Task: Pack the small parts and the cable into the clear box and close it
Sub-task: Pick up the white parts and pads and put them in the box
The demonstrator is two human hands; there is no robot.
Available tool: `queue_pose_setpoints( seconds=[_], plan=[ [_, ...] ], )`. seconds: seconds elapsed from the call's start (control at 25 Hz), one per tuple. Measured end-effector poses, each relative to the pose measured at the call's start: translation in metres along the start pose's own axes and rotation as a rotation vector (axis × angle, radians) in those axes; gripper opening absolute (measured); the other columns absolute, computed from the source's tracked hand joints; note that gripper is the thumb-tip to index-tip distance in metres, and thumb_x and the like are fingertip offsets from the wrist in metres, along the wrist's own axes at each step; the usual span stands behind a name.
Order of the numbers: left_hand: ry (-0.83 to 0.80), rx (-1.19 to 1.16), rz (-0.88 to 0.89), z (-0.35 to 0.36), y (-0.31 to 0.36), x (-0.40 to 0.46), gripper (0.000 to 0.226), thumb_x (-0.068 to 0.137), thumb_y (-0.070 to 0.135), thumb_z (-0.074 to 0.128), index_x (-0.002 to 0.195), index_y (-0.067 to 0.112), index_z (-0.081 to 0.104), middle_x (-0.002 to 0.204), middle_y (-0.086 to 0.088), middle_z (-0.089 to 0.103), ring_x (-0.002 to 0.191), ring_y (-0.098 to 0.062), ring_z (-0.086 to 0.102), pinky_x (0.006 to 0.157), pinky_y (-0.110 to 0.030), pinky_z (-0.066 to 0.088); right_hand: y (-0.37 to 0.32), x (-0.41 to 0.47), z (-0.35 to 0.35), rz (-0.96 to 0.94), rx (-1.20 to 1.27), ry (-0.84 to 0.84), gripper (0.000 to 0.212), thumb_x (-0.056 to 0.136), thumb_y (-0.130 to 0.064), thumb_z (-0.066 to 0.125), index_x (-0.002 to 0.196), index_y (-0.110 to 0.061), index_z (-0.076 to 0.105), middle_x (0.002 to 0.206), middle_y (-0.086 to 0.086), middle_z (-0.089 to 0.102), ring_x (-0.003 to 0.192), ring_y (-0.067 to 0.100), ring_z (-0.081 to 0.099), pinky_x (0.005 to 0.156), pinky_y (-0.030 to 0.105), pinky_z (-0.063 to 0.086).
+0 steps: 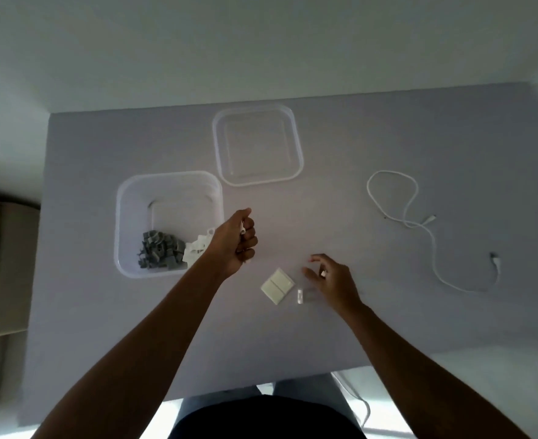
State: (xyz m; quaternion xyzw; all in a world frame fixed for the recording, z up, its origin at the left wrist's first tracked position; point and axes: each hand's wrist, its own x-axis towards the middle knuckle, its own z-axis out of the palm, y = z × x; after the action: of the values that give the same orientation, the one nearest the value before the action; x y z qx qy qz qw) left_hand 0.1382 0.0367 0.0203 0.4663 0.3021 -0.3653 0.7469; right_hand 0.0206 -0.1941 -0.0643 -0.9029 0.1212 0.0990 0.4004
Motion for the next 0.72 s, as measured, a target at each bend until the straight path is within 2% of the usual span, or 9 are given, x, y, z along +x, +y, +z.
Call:
queue_pose_setpoints(
  seconds=[0.08,0.2,0.28,0.36,0.44,0.6,0.72],
  plan=[
    [-0.027,0.041,-0.018,0.0,-0.004,0.0,0.04,0.095,0.033,0.053,0.059,0.022,0.039,0.051,0.004,0.028,0.038,-0.008,0.021,0.037,-0.022,0.014,0.003,-0.025,0.01,0.016,-0.005,-0.119,0.047,0.076,-0.044,0.08,0.118,-0.03,0.064,0.064,-0.001,0.059,0.055,0.011,0.054,0.057,0.024,0.045],
    [-0.052,0.084,-0.042,-0.001,-0.009,0.0,0.04,0.095,0.034,0.054,0.059,0.022,0.04,0.049,0.005,0.028,0.038,-0.008,0.021,0.036,-0.021,0.014,0.016,-0.046,0.021,0.042,-0.031,-0.125,0.062,0.071,-0.047,0.082,0.127,-0.034,0.06,0.075,0.001,0.069,0.062,0.016,0.061,0.061,0.028,0.052],
    [-0.057,0.099,-0.057,-0.002,-0.012,0.0,0.041,0.095,0.034,0.053,0.059,0.022,0.039,0.049,0.005,0.028,0.037,-0.008,0.021,0.036,-0.02,0.014,0.019,-0.052,0.023,0.042,-0.019,-0.102,0.057,0.071,-0.039,0.085,0.124,-0.031,0.064,0.083,-0.004,0.072,0.066,0.014,0.062,0.064,0.021,0.053],
    [-0.063,0.107,-0.072,-0.003,-0.015,-0.001,0.04,0.095,0.035,0.053,0.059,0.023,0.039,0.049,0.005,0.028,0.037,-0.009,0.021,0.036,-0.021,0.014,0.018,-0.053,0.026,0.037,-0.009,-0.052,0.044,0.073,-0.029,0.085,0.115,-0.024,0.07,0.09,-0.005,0.074,0.075,0.013,0.068,0.069,0.009,0.047],
    [-0.063,0.11,-0.085,-0.006,-0.017,-0.001,0.039,0.095,0.034,0.053,0.06,0.022,0.039,0.05,0.005,0.028,0.038,-0.008,0.021,0.035,-0.021,0.015,0.014,-0.052,0.028,0.039,-0.032,-0.014,0.034,0.076,-0.024,0.084,0.108,-0.02,0.072,0.091,-0.005,0.075,0.078,0.009,0.068,0.068,0.002,0.041],
    [-0.051,0.115,-0.088,-0.013,-0.015,-0.002,0.04,0.095,0.034,0.054,0.059,0.023,0.04,0.05,0.005,0.029,0.038,-0.008,0.021,0.037,-0.022,0.013,0.01,-0.048,0.025,0.029,-0.096,-0.075,0.051,0.078,-0.032,0.08,0.126,-0.032,0.064,0.08,-0.009,0.066,0.068,0.009,0.057,0.064,0.016,0.042],
    [-0.041,0.112,-0.083,-0.018,-0.011,-0.003,0.04,0.095,0.035,0.054,0.059,0.023,0.04,0.051,0.005,0.029,0.038,-0.008,0.022,0.037,-0.022,0.014,0.014,-0.044,0.029,-0.003,-0.119,-0.036,0.045,0.078,-0.036,0.08,0.121,-0.026,0.067,0.094,-0.002,0.075,0.077,0.016,0.066,0.071,0.024,0.052]
  ],
)
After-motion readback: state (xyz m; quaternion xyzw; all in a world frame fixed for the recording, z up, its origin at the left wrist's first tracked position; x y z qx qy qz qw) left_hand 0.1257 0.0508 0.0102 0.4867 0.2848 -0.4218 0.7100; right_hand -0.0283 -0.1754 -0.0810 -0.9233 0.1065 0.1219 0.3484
